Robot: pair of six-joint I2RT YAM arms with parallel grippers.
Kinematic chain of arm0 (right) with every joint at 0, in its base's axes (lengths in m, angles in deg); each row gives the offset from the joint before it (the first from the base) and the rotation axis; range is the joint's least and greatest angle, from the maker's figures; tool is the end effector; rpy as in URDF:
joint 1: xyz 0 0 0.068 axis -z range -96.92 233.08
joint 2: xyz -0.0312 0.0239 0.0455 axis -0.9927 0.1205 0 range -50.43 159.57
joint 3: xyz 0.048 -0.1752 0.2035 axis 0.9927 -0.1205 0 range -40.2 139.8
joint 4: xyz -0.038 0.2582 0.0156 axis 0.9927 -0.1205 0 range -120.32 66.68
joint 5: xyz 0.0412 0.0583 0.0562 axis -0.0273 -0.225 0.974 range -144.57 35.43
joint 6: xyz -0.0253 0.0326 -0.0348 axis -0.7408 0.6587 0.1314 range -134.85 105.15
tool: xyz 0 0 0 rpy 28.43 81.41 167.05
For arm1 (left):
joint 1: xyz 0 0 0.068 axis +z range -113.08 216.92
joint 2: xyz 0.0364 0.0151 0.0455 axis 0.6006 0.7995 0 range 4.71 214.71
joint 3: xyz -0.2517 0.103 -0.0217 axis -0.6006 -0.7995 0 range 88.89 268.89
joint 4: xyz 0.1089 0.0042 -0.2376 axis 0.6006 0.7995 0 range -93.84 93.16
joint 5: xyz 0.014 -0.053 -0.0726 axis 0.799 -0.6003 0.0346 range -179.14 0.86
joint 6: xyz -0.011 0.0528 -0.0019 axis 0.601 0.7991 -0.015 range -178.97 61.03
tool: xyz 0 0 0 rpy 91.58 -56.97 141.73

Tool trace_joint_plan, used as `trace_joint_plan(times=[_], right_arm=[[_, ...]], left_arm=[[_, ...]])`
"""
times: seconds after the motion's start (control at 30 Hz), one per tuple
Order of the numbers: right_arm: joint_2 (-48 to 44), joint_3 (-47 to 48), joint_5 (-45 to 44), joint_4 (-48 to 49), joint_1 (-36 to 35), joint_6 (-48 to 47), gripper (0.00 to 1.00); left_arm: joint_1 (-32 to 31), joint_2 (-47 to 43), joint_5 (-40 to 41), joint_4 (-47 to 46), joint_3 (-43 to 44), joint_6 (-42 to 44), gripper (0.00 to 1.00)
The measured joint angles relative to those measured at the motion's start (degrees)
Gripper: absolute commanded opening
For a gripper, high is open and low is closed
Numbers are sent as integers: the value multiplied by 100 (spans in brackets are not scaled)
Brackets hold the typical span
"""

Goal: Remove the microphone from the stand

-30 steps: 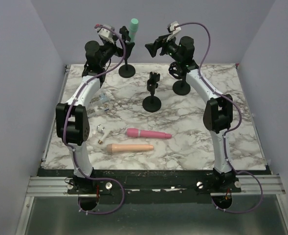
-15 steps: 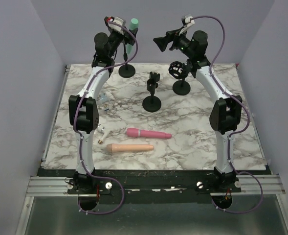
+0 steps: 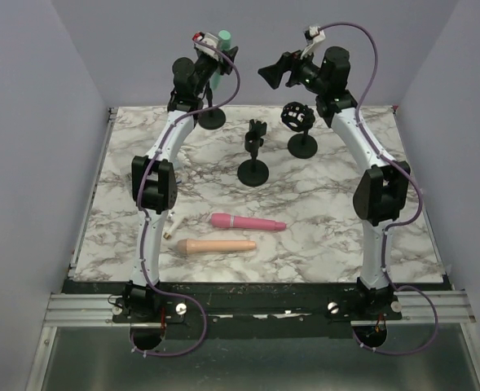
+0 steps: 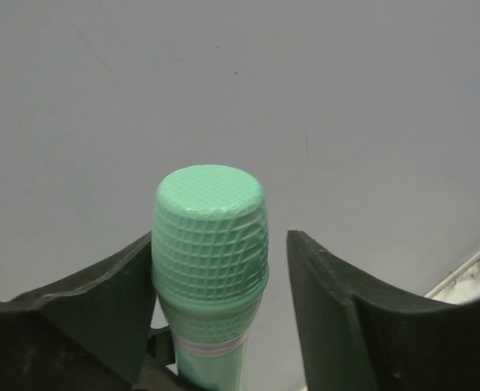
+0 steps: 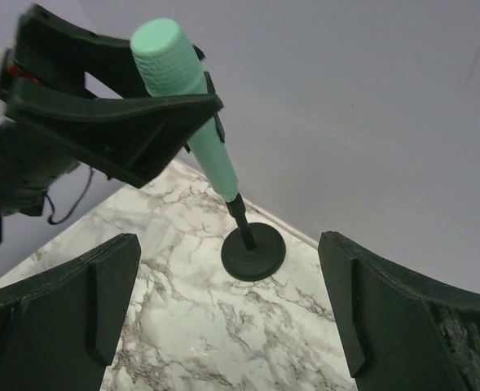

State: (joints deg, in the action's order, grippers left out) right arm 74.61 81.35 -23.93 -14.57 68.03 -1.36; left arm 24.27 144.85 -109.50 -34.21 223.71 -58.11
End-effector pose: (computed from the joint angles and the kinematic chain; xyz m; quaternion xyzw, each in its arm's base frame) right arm 0.5012 0.1536 0.3842 -0.2040 0.6472 0.3481 0.6468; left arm 0.5530 -0.1368 0.3652 0.2102 0.5073 -0.1797 0.8162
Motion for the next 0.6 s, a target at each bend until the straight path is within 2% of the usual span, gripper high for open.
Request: trace_joint_plan(times=[0.07, 0.2, 0.33, 0.43, 0.6], right_arm=[[-140, -2, 22, -76, 0, 0, 100], [-507, -92, 33, -127, 0, -4, 100], [-791, -214, 28, -142, 0, -50, 100], [-905, -328, 11, -166, 0, -103, 100], [-1043, -721, -101, -216, 0, -155, 100]], left_arm=[[-57, 166, 22, 4, 232, 7, 50], [-120, 260, 63, 11, 352, 39, 32], [-144, 260, 173, 61, 354, 111, 26], [-146, 256, 205, 107, 354, 146, 0], [-168, -240, 402, 328, -247, 146, 0]])
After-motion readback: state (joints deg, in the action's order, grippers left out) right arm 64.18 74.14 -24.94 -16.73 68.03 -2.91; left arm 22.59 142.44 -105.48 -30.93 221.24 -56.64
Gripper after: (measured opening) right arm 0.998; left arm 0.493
